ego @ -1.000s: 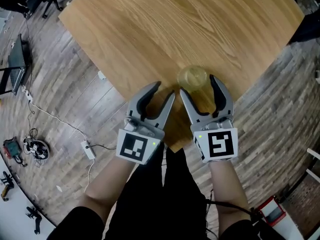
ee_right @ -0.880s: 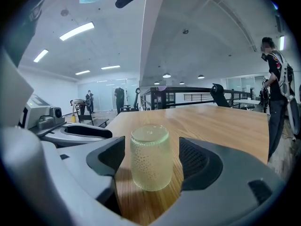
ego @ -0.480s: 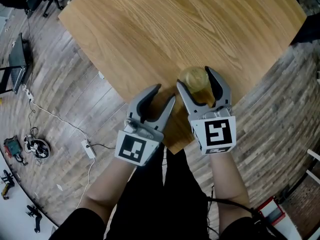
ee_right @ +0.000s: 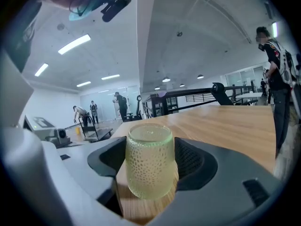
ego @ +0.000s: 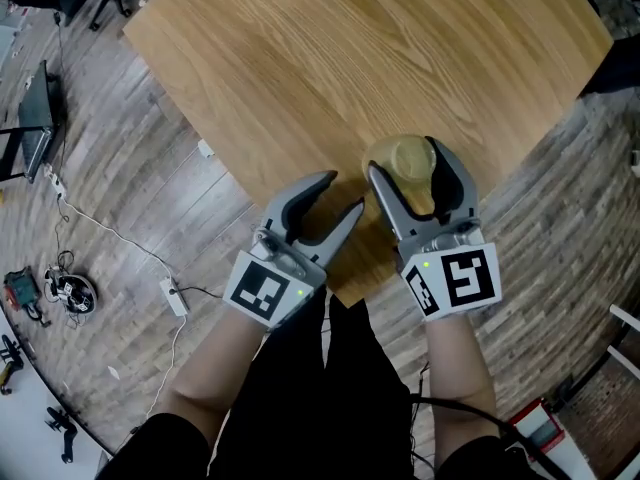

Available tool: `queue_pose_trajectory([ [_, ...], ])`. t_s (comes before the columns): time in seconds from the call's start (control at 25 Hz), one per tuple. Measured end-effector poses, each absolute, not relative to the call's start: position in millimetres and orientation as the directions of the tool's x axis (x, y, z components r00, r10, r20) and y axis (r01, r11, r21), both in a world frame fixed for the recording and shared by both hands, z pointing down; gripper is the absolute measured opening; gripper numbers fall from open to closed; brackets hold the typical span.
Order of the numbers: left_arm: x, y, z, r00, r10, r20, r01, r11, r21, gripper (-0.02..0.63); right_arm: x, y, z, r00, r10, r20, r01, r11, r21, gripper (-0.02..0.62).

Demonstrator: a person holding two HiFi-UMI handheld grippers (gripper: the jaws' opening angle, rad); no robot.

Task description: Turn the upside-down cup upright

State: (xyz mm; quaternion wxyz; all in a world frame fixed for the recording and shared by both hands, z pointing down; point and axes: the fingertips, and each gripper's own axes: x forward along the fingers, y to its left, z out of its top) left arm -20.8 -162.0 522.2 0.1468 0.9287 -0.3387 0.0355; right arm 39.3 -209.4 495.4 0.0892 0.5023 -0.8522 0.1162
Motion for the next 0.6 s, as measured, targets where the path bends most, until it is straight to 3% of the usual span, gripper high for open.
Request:
queue_pose_trajectory([
  [0.24, -6, -167, 514, 0.826, -0.544, 0.146, -0.560, -0.764, 0.321, 0.225, 40, -211, 451, -0.531, -0.829, 0.176, -0.841, 0.491, -0.226, 0.301],
  [0.6, 2, -167, 503, 0.863, -0.503, 0.043, -0.477, -0.784, 0.397, 0.213, 33, -201, 434, -0.571, -0.810, 0.138, -0.810, 0.527, -0.256, 0.301],
])
